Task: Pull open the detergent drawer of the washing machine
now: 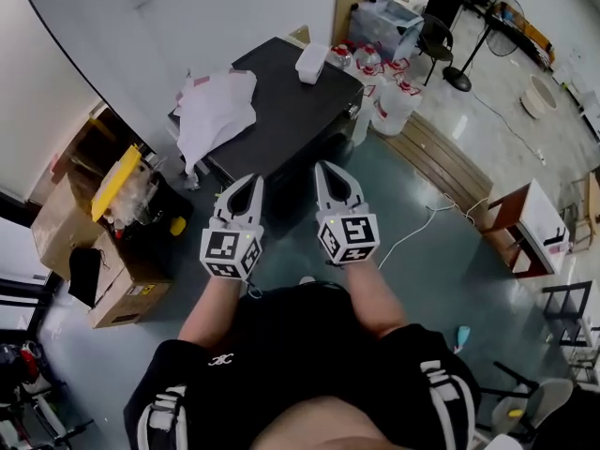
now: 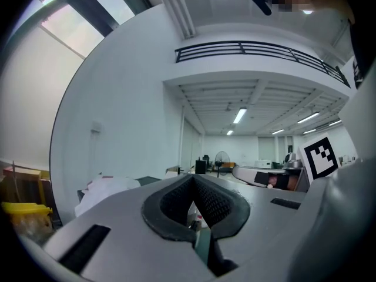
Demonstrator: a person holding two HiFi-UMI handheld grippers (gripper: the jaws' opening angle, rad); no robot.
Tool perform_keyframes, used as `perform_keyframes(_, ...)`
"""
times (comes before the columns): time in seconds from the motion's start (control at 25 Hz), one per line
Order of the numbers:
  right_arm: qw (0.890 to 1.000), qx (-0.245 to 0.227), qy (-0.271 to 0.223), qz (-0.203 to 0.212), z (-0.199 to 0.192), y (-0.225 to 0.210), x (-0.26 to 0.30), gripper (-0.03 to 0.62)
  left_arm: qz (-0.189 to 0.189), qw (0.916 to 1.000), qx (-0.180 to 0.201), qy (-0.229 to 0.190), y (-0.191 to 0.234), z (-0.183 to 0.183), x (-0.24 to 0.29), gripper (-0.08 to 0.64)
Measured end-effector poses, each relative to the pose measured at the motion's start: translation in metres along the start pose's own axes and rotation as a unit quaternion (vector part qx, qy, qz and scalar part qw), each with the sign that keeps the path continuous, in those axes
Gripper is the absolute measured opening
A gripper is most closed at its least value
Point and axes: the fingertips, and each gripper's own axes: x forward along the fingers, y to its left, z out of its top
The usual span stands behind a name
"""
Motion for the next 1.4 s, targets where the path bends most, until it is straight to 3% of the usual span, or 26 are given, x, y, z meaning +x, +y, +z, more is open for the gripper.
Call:
perform_keyframes(0.44,0.998,-0.055,-0.014,0.016,-0.004,-0.027,0.072,0.002,0.004,0.9999,-0.001,0.012,0.032,0.000,0.057,0.000)
perform_keyframes(1.08,0.999,-0.011,-0.029,0.035,-0.009,-0.030,0.118,0.002,0.033,0.9992,-0.010,0.020,0.081,-0.004,0.084,0.000)
perform_keyframes(1.12,0.998,0.008,-0.042,0.049,-0.005,-0.028,0.118,0.019,0.034,0.9992,-0.010,0.020,0.082,-0.004,0.084,0.000)
perform_keyframes(1.16,0.996,0.030,-0.057,0.068,0.000,-0.024,0.119,0.158,0.036,0.9991,-0.010,0.020,0.084,-0.004,0.084,0.000)
perform_keyframes(1.2,0.993,0.052,-0.069,0.086,0.004,-0.021,0.119,0.254,0.037,0.9991,-0.010,0.019,0.085,-0.004,0.084,0.000)
perform_keyframes(1.28,0.988,0.080,-0.077,0.112,0.008,-0.015,0.121,0.295,0.040,0.9989,-0.012,0.019,0.087,-0.004,0.084,0.000)
perform_keyframes(1.4,0.981,0.105,-0.066,0.146,0.005,-0.007,0.122,0.301,0.042,0.9988,-0.015,0.021,0.089,-0.005,0.083,0.000)
